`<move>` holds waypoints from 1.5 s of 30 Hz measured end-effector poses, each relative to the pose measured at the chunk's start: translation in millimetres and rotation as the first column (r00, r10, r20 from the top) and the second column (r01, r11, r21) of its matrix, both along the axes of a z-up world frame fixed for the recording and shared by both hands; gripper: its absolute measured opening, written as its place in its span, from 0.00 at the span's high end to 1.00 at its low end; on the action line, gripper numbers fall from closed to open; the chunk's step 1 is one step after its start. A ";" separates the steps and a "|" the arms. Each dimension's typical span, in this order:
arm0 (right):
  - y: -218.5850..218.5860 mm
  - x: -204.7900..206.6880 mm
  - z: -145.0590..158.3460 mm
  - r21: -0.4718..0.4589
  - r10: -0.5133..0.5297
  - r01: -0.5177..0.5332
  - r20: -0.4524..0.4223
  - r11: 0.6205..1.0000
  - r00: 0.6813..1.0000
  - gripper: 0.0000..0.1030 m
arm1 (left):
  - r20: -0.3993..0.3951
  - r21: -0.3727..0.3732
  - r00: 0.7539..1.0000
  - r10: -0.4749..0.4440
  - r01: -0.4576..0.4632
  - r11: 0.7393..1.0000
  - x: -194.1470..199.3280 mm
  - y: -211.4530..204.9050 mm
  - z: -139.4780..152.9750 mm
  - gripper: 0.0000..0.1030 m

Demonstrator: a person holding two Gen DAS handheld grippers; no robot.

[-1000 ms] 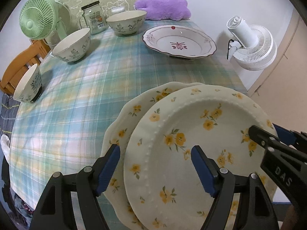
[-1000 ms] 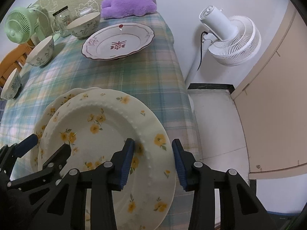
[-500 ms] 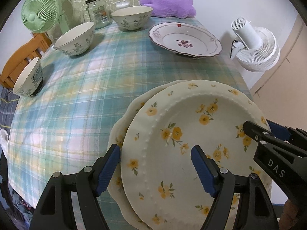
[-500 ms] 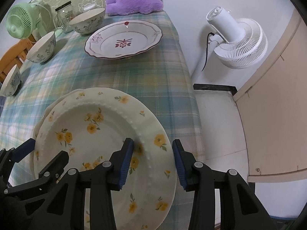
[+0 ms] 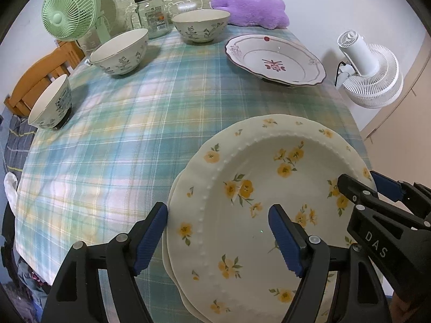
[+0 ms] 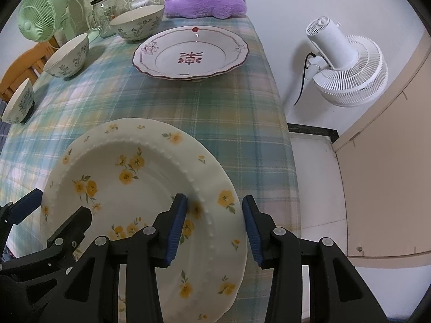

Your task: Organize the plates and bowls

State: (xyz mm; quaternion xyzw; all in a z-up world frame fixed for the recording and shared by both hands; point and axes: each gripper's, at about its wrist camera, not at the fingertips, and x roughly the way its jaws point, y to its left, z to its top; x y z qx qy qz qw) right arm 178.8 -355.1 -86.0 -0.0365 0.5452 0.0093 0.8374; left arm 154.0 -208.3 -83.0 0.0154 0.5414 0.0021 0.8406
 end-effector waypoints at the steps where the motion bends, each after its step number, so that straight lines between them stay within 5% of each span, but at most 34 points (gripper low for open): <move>1: 0.6 0.1 -0.3 -0.004 0.002 -0.002 0.003 1.000 1.000 0.55 | 0.001 0.000 1.000 -0.001 0.001 1.000 -0.6 -0.2 -0.2 0.23; 16: 2.4 -11.3 0.8 -0.024 -0.083 0.083 -0.016 0.996 0.996 0.51 | -0.006 -0.030 0.997 -0.082 0.082 0.996 -8.4 7.2 2.4 0.22; 19: -0.3 -18.6 10.0 0.022 -0.121 0.121 -0.008 0.992 0.993 0.46 | -0.001 -0.030 0.994 -0.110 0.110 0.993 -10.0 10.6 9.1 0.20; 21: 2.0 -24.7 19.0 0.022 -0.144 0.144 0.001 0.989 0.990 0.31 | 0.014 -0.027 0.992 -0.126 0.126 0.992 -11.8 14.0 16.6 0.17; 32: 26.5 -42.8 78.7 0.030 -0.196 0.193 0.129 0.981 0.972 0.28 | 0.111 -0.071 0.972 -0.208 0.217 0.974 -7.9 28.5 64.3 0.11; 45: 17.9 18.6 111.9 -0.005 -0.193 0.197 0.192 0.980 0.962 0.28 | 0.169 -0.047 0.973 -0.157 0.167 0.985 56.8 10.2 87.0 0.11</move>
